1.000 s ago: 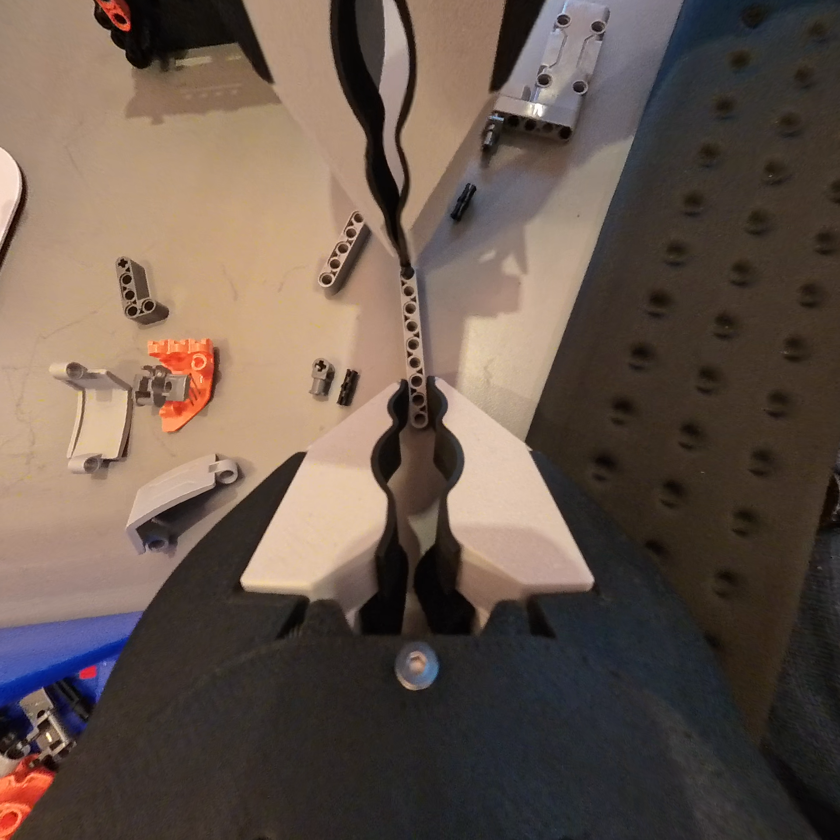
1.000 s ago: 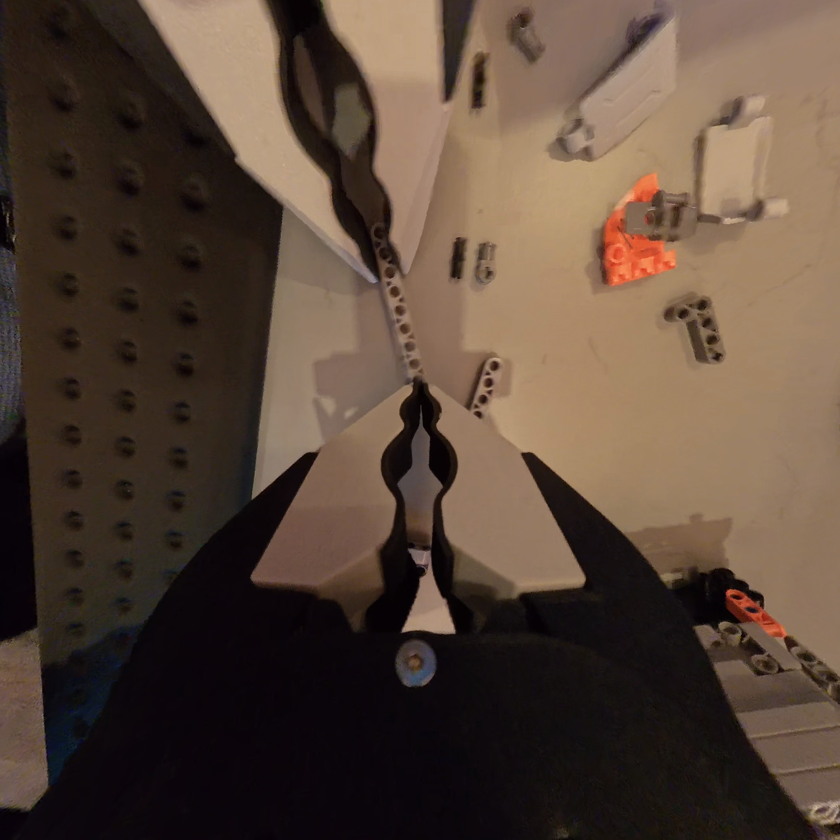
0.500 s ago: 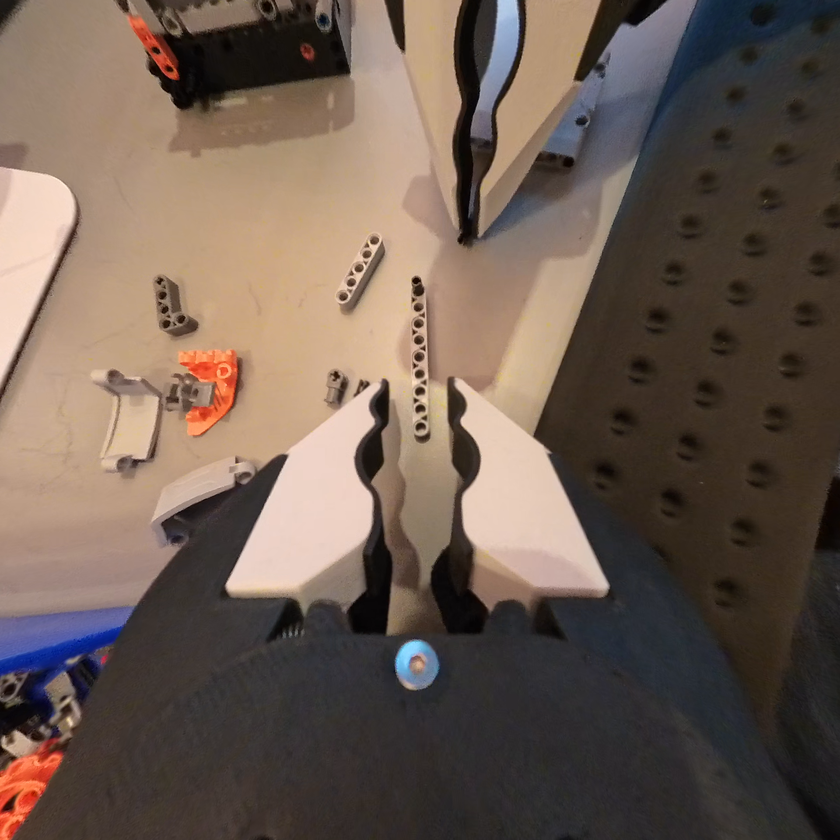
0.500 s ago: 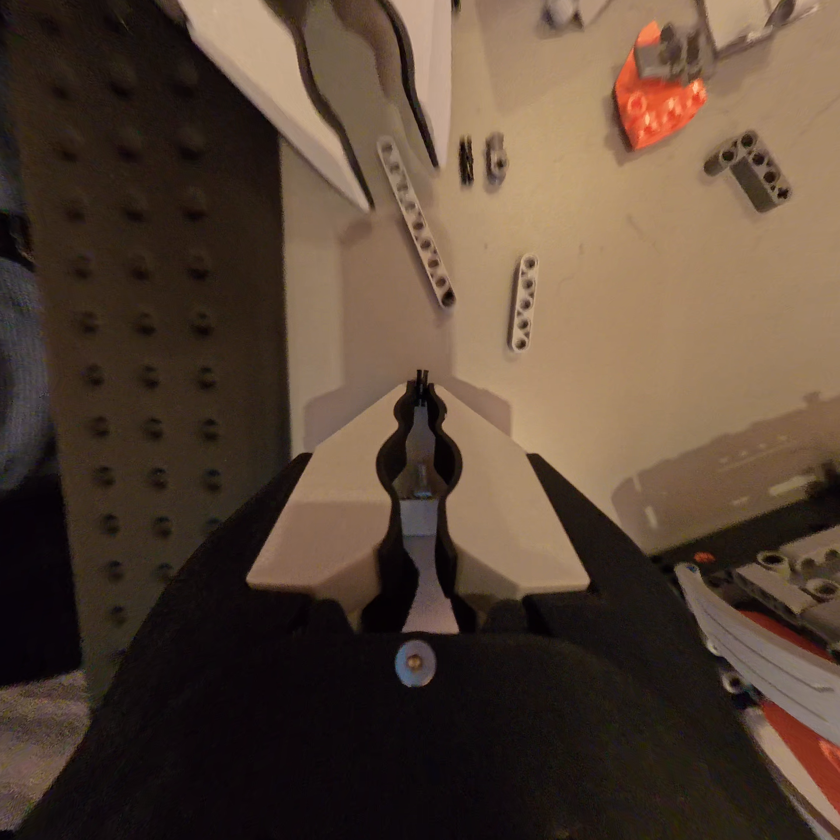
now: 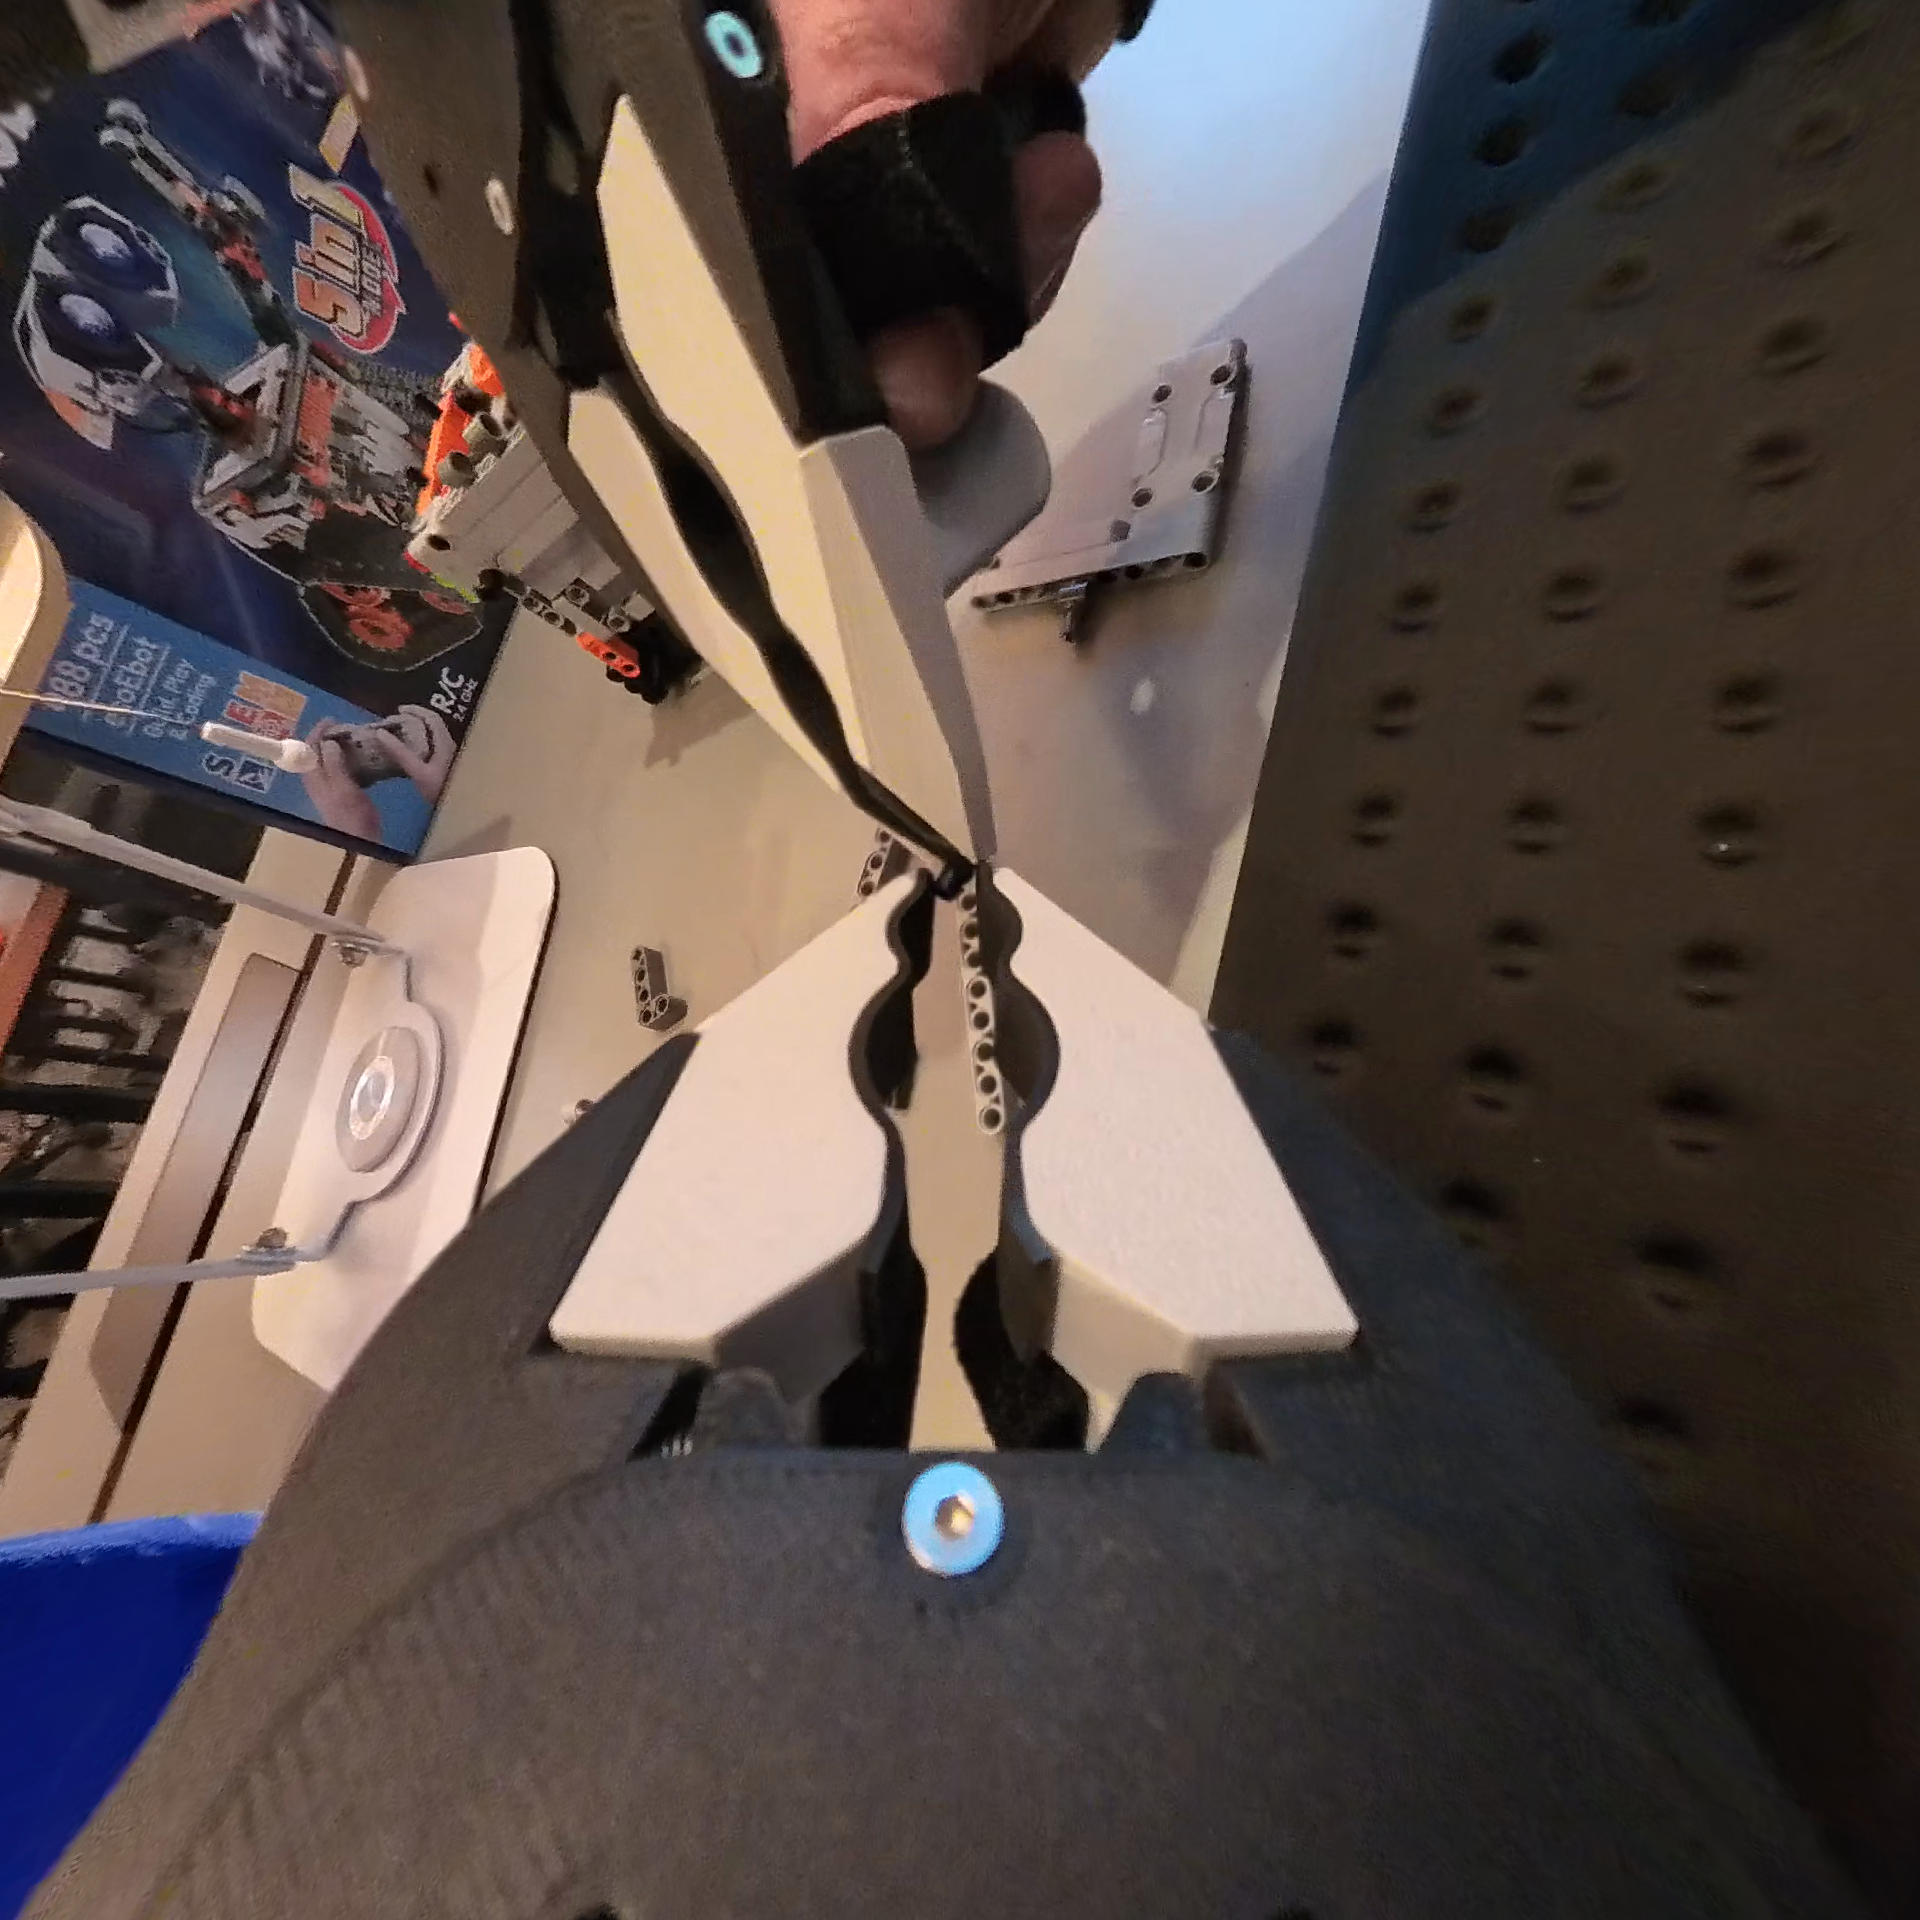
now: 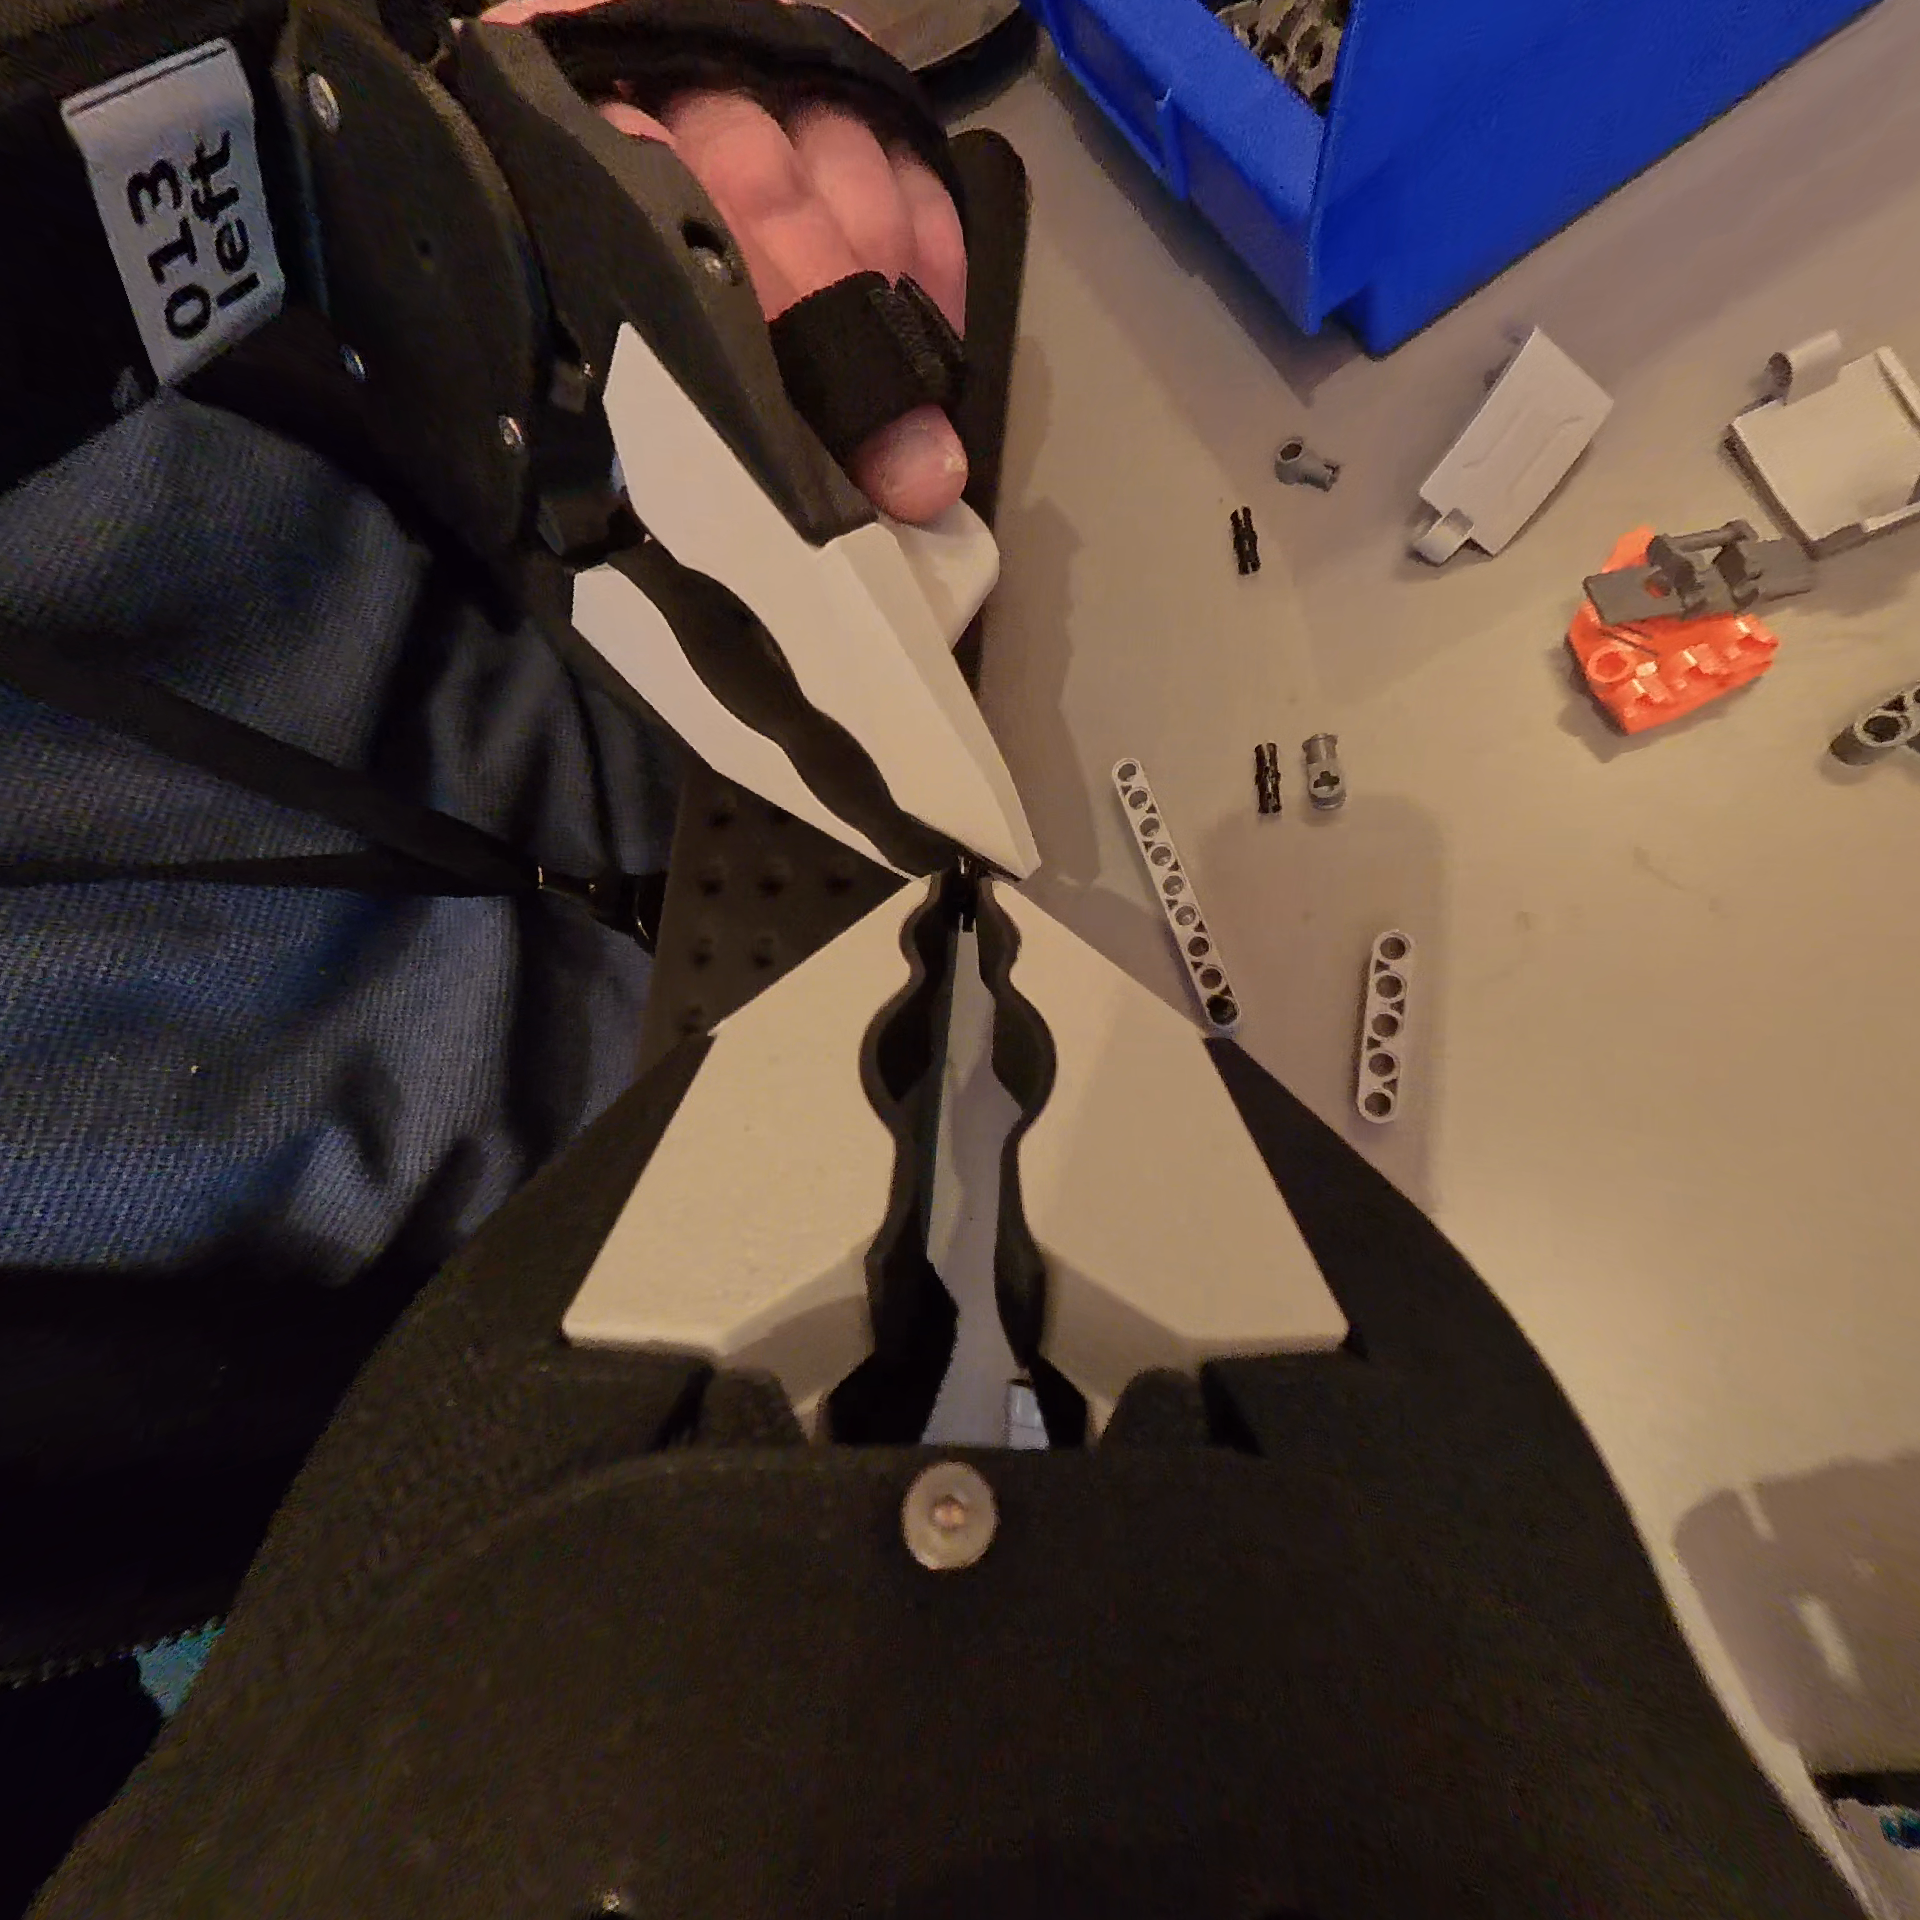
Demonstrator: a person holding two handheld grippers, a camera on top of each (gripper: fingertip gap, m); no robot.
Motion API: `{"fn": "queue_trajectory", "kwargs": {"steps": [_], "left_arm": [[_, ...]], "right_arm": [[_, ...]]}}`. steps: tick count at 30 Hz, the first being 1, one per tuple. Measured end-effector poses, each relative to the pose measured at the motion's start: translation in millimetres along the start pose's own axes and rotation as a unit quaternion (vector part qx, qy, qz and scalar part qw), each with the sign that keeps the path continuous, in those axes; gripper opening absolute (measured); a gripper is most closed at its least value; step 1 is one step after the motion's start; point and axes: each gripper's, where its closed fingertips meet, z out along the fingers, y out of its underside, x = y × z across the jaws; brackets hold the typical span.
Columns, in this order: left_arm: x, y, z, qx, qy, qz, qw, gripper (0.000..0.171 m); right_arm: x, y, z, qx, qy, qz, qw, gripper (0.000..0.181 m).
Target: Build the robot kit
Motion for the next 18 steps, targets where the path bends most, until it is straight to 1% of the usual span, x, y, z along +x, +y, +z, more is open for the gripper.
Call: {"fn": "queue_trajectory", "kwargs": {"steps": [2, 4, 8, 10, 12, 14, 18], "left_arm": [[-0.4, 2.3, 0.8, -0.008, -0.006, 0.01, 1.0, 0.004], [-4.4, 2.7, -1.1, -0.009, -0.018, 0.006, 1.0, 0.001], [-22.9, -3.5, -10.8, 0.021, -0.043, -0.046, 0.998, 0.001], [-27.9, -7.6, -13.7, 0.039, -0.043, -0.071, 0.996, 0.001], [-35.3, -9.6, -16.1, 0.049, -0.053, -0.091, 0.993, 0.001], [-38.5, -12.1, -17.4, 0.062, -0.048, -0.113, 0.991, 0.001], [-41.0, -14.6, -19.5, 0.072, -0.052, -0.121, 0.989, 0.001]], "right_arm": [[1.4, -0.2, 0.9, -0.002, -0.003, 0.008, 1.0, 0.001], [1.8, -5.5, -1.3, 0.017, -0.01, 0.02, 1.0, 0.002], [1.4, -26.1, -12.2, 0.094, -0.025, 0.037, 0.995, 0.003], [1.1, -33.4, -18.1, 0.12, -0.026, 0.035, 0.992, 0.003], [1.9, -37.2, -22.9, 0.133, -0.018, 0.03, 0.991, 0.004], [1.1, -41.9, -27.9, 0.15, -0.013, 0.022, 0.988, 0.007], [0.0, -45.7, -31.5, 0.164, 0.002, 0.008, 0.986, 0.002]]}}
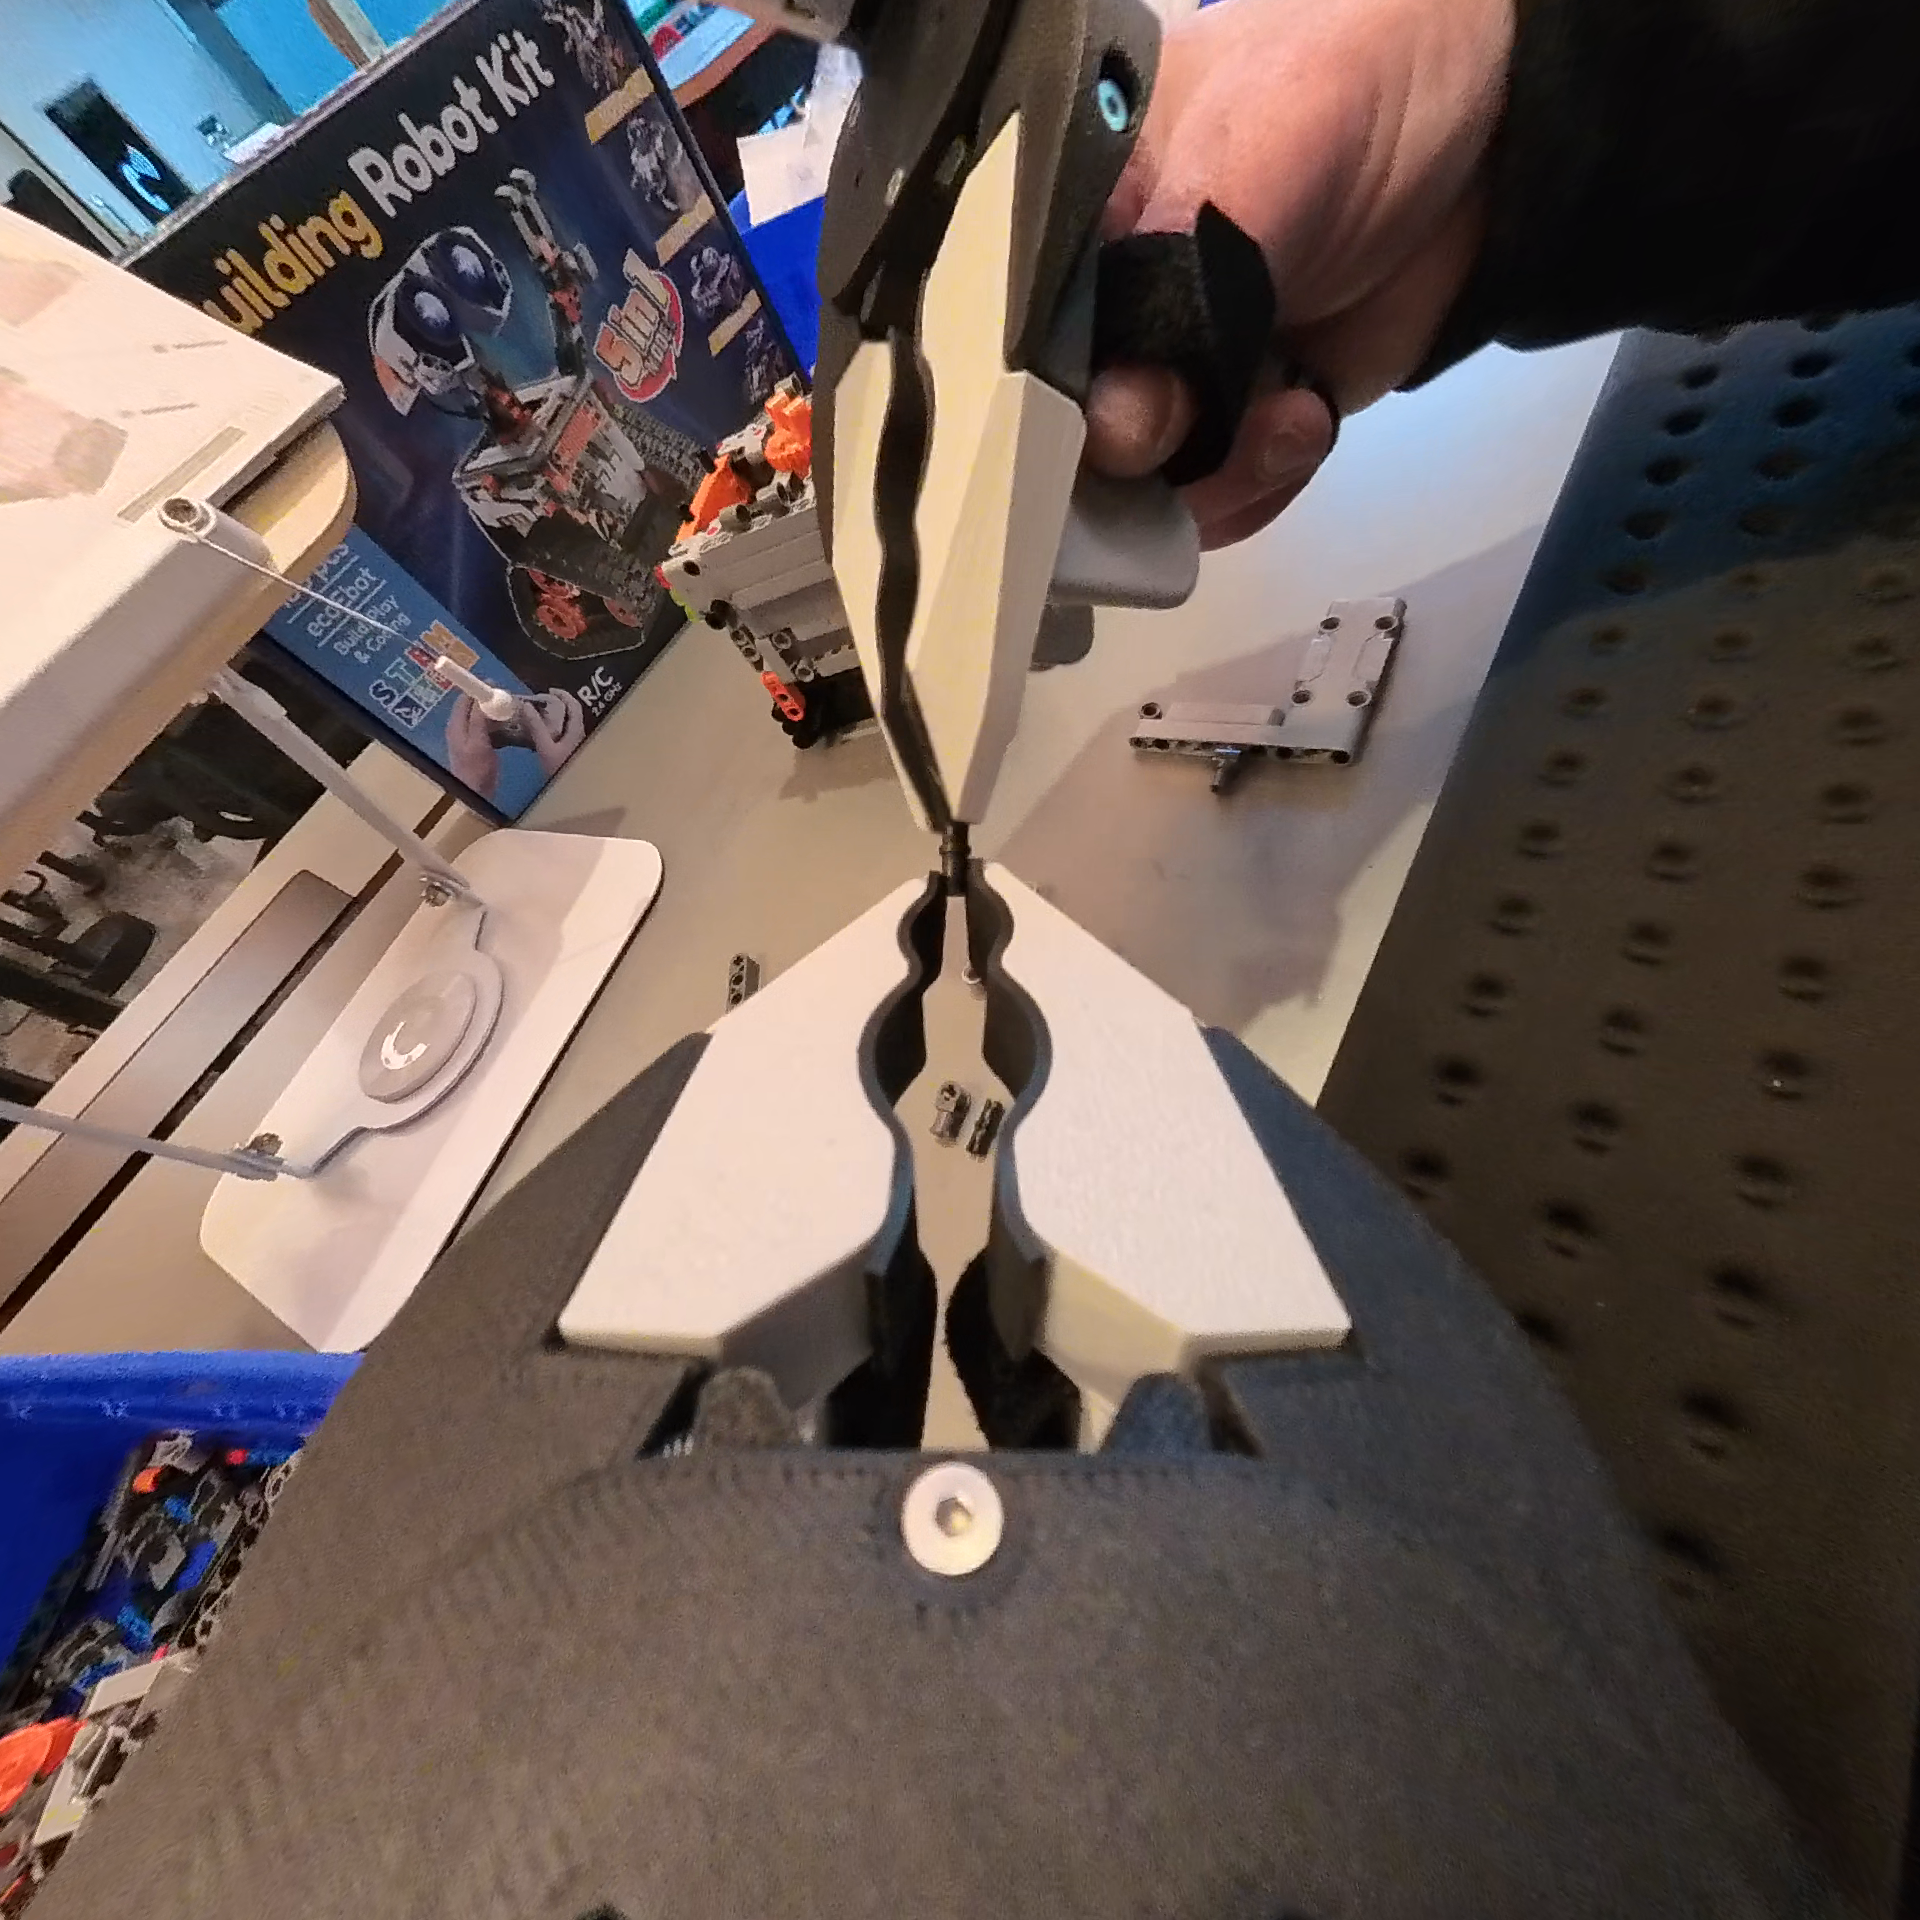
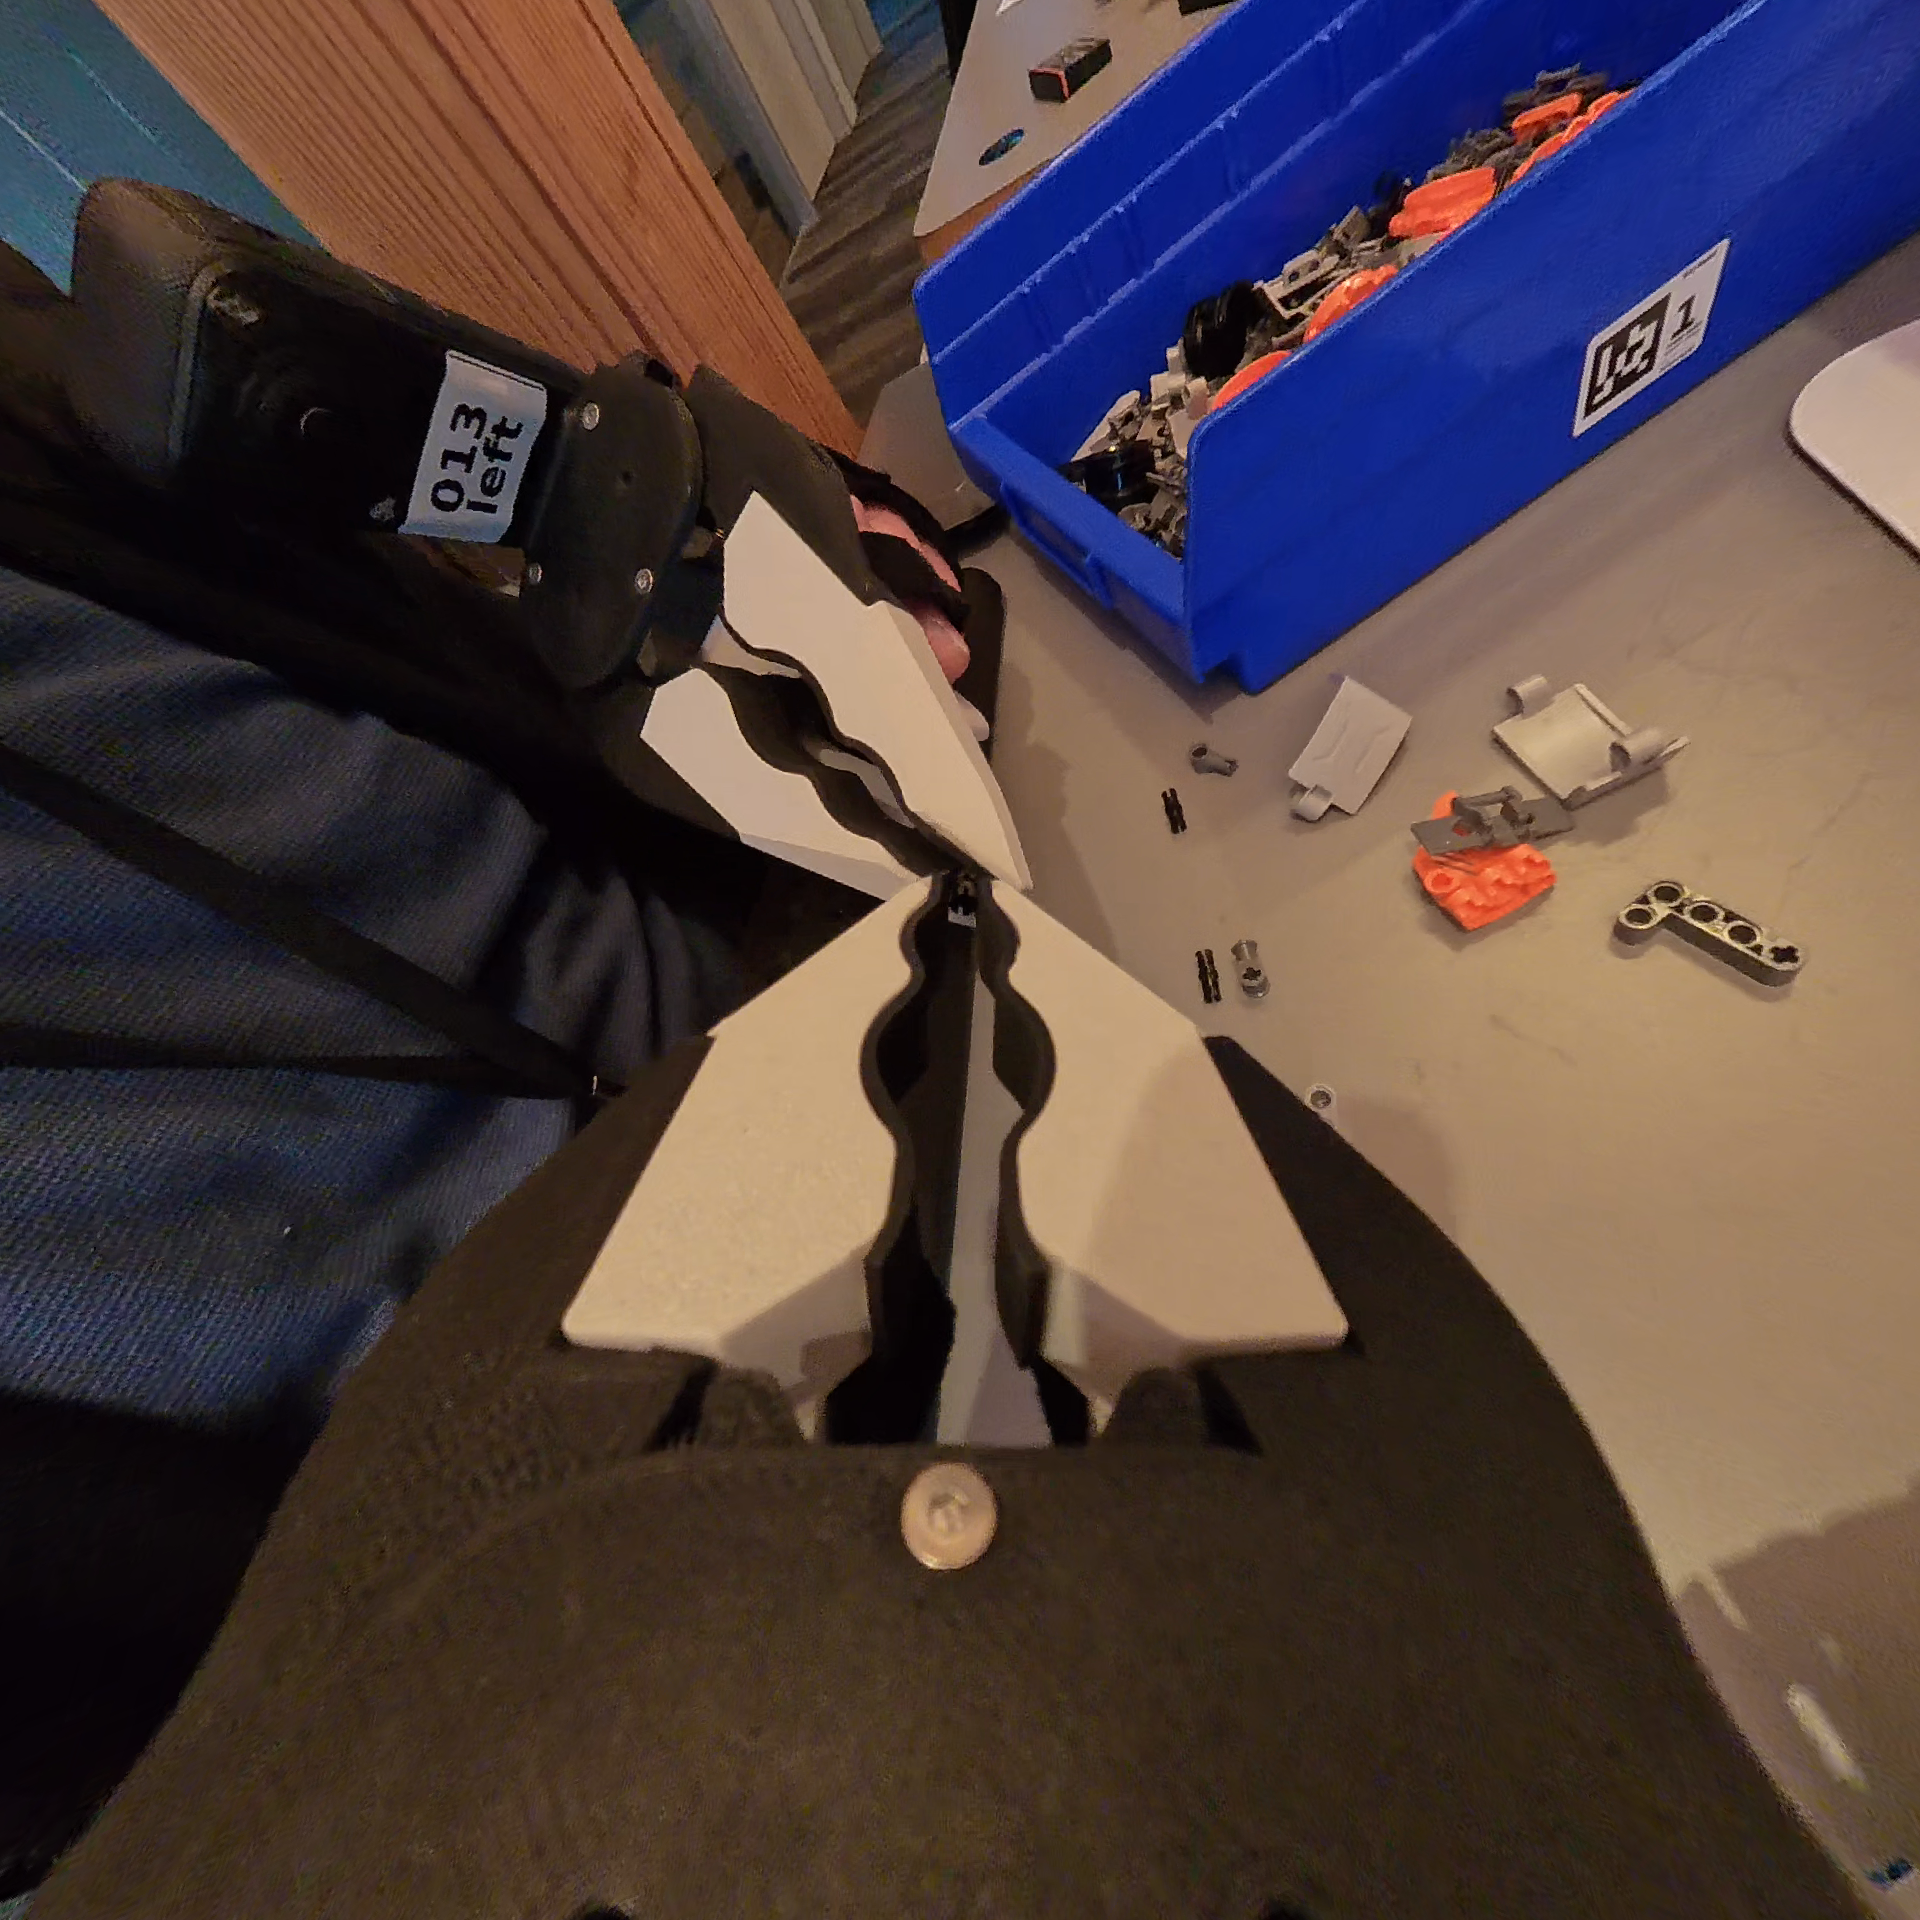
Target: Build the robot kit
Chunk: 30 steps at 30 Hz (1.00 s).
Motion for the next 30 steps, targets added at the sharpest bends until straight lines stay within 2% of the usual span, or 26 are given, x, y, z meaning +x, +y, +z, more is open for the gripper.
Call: {"fn": "queue_trajectory", "kwargs": {"steps": [5, 7, 11, 13, 16, 24, 28, 30], "left_arm": [[-0.6, -2.9, -0.5, 0.009, 0.002, -0.011, 1.0, 0.001], [-0.8, -3.4, -0.4, 0.01, 0.003, -0.015, 1.0, 0.001], [-0.9, -5.0, -0.9, 0.015, 0.004, -0.018, 1.0, 0.001], [-1.8, -5.3, -1.5, 0.017, 0.003, -0.022, 1.0, 0.001], [-1.3, -6.5, -2.1, 0.021, 0.005, -0.024, 0.999, 0.001], [0.3, -1.7, 0.7, 0.01, 0.017, -0.028, 0.999, 0.002], [4.5, 18.8, 0.9, -0.037, 0.035, -0.026, 0.998, 0.01], [9.0, 38.7, 2.6, -0.081, 0.053, -0.038, 0.995, 0.017]], "right_arm": [[-0.5, -2.4, -1.5, 0.009, 0.016, -0.017, 1.0, 0.002], [-1.8, -3.4, -1.7, 0.017, 0.014, -0.015, 1.0, 0.007], [-2.1, -3.6, -1.7, 0.025, 0.019, -0.024, 0.999, 0.002], [-1.4, -2.0, -1.1, 0.02, 0.021, -0.022, 0.999, 0.008], [-2.9, -4.5, -2.1, 0.029, 0.02, -0.03, 0.999, 0.001], [0.7, -2.1, -1.9, 0.021, 0.038, -0.048, 0.998, 0.001], [8.5, 4.4, -4.6, -0.009, 0.076, -0.073, 0.994, 0.001], [13.2, 6.4, -7.3, -0.018, 0.093, -0.079, 0.992, 0.001]]}}
